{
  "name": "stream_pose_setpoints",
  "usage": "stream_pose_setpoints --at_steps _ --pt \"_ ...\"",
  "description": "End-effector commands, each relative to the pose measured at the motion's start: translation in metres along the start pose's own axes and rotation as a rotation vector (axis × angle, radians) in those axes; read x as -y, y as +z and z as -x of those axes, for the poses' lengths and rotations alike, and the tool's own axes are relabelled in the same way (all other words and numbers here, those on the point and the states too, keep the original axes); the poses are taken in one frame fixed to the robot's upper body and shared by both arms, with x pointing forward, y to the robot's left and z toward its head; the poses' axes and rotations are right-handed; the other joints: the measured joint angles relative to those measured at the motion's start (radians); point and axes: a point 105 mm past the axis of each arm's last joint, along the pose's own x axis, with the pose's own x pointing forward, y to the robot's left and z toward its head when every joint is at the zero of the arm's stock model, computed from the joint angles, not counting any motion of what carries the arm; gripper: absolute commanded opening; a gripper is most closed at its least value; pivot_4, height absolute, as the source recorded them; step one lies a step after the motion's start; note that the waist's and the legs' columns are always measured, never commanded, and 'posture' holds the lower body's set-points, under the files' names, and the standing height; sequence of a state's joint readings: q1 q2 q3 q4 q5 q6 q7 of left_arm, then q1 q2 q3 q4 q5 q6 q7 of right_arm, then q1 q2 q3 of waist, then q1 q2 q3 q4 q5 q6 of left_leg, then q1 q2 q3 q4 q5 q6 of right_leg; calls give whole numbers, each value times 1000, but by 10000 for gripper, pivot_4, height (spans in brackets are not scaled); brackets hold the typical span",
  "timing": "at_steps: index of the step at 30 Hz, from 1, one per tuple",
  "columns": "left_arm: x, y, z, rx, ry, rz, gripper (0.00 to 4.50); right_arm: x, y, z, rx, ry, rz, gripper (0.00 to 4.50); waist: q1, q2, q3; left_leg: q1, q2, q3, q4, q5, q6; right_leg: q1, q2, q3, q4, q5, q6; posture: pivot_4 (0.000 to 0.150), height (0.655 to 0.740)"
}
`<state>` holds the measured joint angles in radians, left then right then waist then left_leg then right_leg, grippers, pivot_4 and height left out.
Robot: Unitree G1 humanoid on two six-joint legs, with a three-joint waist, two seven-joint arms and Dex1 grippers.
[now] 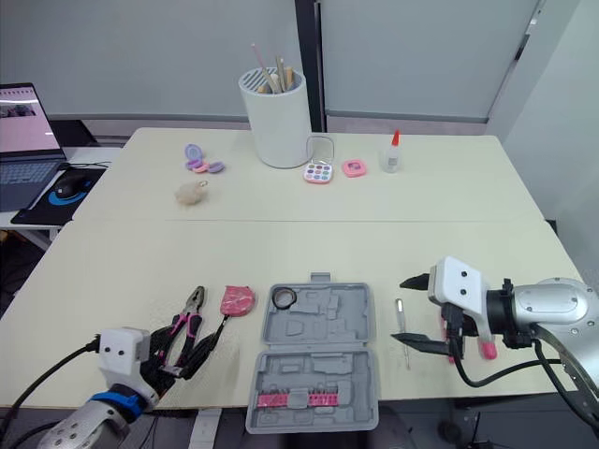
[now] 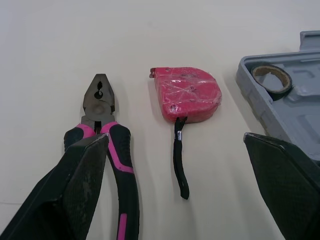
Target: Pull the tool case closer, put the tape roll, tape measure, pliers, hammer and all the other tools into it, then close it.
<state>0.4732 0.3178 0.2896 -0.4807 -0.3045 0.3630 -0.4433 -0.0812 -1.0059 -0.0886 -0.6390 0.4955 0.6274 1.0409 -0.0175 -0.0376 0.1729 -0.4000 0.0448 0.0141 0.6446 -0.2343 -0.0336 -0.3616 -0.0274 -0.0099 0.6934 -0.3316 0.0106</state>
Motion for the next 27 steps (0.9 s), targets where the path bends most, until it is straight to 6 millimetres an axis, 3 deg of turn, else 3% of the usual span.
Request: stream_pose_setpoints --at_steps 1,14,27 --pt "8 5 -8 26 25 -47 44726 -5 11 -3 29 22 30 45000 0 0 0 0 0 0 0 0 0 0 0 0 0 0 0 1500 7366" --pt "31 1 -50 -41 107 -25 44726 -7 15 -10 29 61 42 45000 2 0 0 0 0 -2 0 0 0 2 2 -1 -3 0 0 1500 7366" --pt "30 -14 -55 -176 134 -27 44726 -7 21 -17 47 87 65 45000 6 0 0 0 0 -3 0 0 0 4 2 -2 -5 0 0 1500 7366"
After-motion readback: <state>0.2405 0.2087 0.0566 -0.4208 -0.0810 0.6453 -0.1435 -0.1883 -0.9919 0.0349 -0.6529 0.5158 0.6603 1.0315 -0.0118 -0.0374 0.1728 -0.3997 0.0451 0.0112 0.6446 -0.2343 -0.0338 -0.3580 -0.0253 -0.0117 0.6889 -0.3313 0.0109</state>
